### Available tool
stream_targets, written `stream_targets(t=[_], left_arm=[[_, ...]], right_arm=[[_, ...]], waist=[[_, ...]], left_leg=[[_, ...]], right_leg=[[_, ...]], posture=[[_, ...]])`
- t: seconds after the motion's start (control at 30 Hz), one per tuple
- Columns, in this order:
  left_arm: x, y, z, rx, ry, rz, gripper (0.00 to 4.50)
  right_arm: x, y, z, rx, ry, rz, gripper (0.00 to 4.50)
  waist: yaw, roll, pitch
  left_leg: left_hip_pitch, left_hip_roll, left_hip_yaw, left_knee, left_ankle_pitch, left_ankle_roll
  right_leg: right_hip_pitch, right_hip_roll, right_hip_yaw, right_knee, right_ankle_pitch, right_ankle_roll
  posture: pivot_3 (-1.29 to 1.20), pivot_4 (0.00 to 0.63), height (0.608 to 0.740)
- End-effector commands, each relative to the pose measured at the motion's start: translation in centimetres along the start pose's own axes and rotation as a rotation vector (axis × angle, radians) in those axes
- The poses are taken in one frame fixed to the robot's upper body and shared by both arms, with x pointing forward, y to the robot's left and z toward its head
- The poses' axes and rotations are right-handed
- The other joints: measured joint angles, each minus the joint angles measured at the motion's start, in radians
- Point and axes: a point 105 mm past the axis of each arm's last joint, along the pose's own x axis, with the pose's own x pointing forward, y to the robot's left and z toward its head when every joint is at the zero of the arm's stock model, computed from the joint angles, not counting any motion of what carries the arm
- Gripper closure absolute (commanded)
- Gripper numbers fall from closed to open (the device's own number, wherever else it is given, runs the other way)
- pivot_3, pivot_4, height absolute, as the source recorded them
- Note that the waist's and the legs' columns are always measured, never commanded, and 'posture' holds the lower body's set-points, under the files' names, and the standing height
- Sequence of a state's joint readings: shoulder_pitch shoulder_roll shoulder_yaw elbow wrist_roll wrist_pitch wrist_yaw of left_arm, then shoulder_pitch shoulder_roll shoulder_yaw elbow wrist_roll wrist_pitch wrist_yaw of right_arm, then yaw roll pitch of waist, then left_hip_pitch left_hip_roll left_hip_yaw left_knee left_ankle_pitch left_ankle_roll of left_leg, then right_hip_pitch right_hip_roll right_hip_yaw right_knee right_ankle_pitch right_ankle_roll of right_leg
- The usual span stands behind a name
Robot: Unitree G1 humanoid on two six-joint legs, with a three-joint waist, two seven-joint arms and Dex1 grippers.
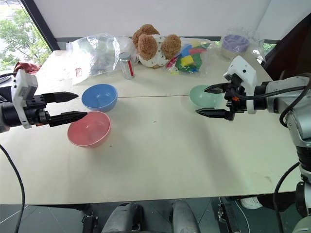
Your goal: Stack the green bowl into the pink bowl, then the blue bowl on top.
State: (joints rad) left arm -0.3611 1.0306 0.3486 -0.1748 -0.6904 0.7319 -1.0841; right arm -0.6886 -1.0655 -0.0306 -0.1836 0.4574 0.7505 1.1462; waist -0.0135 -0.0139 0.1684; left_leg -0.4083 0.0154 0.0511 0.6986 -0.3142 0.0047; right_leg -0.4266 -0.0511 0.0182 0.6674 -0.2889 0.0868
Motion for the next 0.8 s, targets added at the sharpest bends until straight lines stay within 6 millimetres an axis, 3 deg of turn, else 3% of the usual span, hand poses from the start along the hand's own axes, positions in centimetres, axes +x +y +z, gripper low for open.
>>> stream_targets(t=[0.03, 0.8], left_arm=[[-0.94, -0.28, 1.5, 0.055, -0.023, 0.007, 0.02], [-0.73, -0.98, 1.1, 0.079, 0.027, -0.017, 0.02]], right_arm=[[-0.15, -0.21, 0.95, -0.033, -0.036, -0.006, 0.39], [0.45, -0.38, 0.43, -0.021, -0.032, 0.001, 0.39]], waist=[[0.0, 0.0, 0.0], [0.0, 0.0, 0.0]], left_leg=[[0.0, 0.0, 0.0, 0.0, 0.0, 0.0], [0.0, 0.0, 0.0, 0.0, 0.0, 0.0]], right_leg=[[0.0, 0.0, 0.0, 0.0, 0.0, 0.0], [0.0, 0.0, 0.0, 0.0, 0.0, 0.0]], posture=[[0.0, 0.15, 0.74], [0.0, 0.15, 0.74]])
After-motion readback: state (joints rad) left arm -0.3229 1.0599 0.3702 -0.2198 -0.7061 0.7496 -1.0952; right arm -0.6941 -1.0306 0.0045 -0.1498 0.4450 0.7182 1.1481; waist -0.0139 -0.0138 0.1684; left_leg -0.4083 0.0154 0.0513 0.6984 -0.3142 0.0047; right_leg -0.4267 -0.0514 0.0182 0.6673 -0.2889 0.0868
